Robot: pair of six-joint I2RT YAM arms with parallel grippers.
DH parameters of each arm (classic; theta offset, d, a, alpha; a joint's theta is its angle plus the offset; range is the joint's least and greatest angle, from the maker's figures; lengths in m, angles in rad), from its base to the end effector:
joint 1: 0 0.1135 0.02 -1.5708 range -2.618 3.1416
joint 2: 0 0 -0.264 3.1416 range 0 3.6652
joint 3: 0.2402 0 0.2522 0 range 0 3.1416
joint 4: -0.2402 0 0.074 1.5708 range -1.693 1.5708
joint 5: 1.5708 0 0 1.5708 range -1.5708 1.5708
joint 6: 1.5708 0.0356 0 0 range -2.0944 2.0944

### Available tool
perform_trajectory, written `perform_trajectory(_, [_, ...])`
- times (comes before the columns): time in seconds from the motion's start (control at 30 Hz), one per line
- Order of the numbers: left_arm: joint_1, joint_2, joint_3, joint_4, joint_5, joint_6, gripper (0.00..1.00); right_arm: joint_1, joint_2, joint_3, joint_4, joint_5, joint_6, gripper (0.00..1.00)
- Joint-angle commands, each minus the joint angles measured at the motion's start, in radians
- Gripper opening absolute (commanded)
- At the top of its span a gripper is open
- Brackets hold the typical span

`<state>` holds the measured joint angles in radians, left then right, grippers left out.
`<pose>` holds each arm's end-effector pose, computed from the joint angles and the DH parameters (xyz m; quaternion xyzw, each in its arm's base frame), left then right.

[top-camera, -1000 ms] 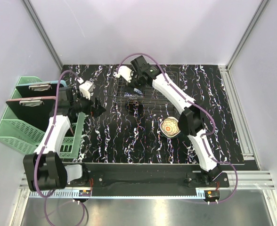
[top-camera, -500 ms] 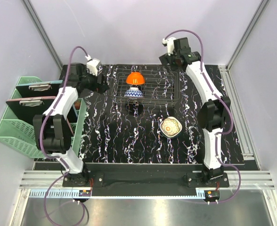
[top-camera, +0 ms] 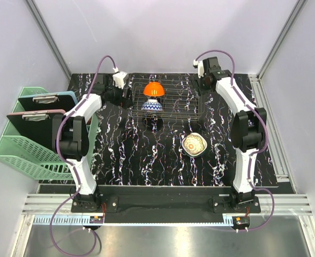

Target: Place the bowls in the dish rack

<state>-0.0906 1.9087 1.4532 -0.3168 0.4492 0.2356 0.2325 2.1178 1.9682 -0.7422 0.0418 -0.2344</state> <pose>0.4267 -0.0543 0.2347 0.2313 0.8722 -0.1772 0.3928 0.4648 0.1085 0.2765 -0.2113 0.9188 -0.0200 0.3329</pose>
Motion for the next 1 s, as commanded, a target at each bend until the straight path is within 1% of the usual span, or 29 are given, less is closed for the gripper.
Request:
perform_trajectory(0.0, [-0.021, 0.000, 0.044, 0.016, -0.021, 0.011, 0.99, -0.015, -0.019, -0.035, 0.073, -0.026, 0.026, 0.69])
perform_trajectory(0.03, [-0.024, -0.003, 0.041, 0.013, -0.021, 0.016, 0.99, -0.018, -0.019, -0.049, 0.082, -0.029, 0.026, 0.65])
perform_trajectory(0.07, [-0.031, -0.004, 0.038, 0.012, -0.018, 0.021, 0.99, -0.021, -0.019, -0.054, 0.089, -0.031, 0.027, 0.57])
perform_trajectory(0.13, [-0.035, -0.016, 0.021, 0.005, 0.006, 0.031, 0.96, -0.030, -0.024, -0.064, 0.098, -0.034, 0.029, 0.51])
perform_trajectory(0.17, [-0.040, -0.020, 0.015, 0.005, 0.017, 0.033, 0.91, -0.032, -0.027, -0.068, 0.101, -0.034, 0.027, 0.44])
perform_trajectory(0.27, [-0.049, -0.043, -0.013, 0.001, 0.065, 0.039, 0.84, -0.039, -0.033, -0.080, 0.107, -0.031, 0.024, 0.35])
perform_trajectory(0.3, [-0.052, -0.046, -0.025, -0.002, 0.077, 0.042, 0.79, -0.039, -0.036, -0.083, 0.110, -0.028, 0.023, 0.32])
perform_trajectory(0.33, [-0.061, -0.051, -0.033, -0.004, 0.082, 0.044, 0.76, -0.042, -0.036, -0.092, 0.110, -0.026, 0.023, 0.31])
perform_trajectory(0.47, [-0.083, -0.063, -0.063, -0.013, 0.100, 0.050, 0.70, -0.055, -0.042, -0.115, 0.122, -0.023, 0.021, 0.29])
perform_trajectory(0.5, [-0.087, -0.065, -0.071, -0.016, 0.103, 0.051, 0.68, -0.055, -0.045, -0.121, 0.125, -0.023, 0.023, 0.24])
perform_trajectory(0.6, [-0.098, -0.079, -0.089, -0.019, 0.109, 0.053, 0.68, -0.062, -0.058, -0.144, 0.130, -0.029, 0.024, 0.22])
perform_trajectory(0.77, [-0.112, -0.096, -0.105, -0.021, 0.112, 0.053, 0.69, -0.070, -0.091, -0.172, 0.142, -0.028, 0.018, 0.22])
perform_trajectory(0.8, [-0.113, -0.096, -0.105, -0.022, 0.105, 0.051, 0.71, -0.070, -0.094, -0.175, 0.145, -0.031, 0.020, 0.22])
perform_trajectory(0.83, [-0.113, -0.097, -0.102, -0.021, 0.094, 0.048, 0.74, -0.070, -0.099, -0.177, 0.147, -0.034, 0.018, 0.27])
perform_trajectory(0.87, [-0.113, -0.103, -0.097, -0.016, 0.082, 0.042, 0.83, -0.068, -0.108, -0.175, 0.145, -0.039, 0.017, 0.33])
perform_trajectory(0.93, [-0.109, -0.118, -0.097, 0.001, 0.031, 0.034, 0.88, -0.070, -0.119, -0.169, 0.145, -0.075, 0.012, 0.49])
perform_trajectory(0.97, [-0.106, -0.138, -0.096, 0.019, 0.017, 0.027, 0.96, -0.071, -0.137, -0.167, 0.145, -0.082, 0.012, 0.59])
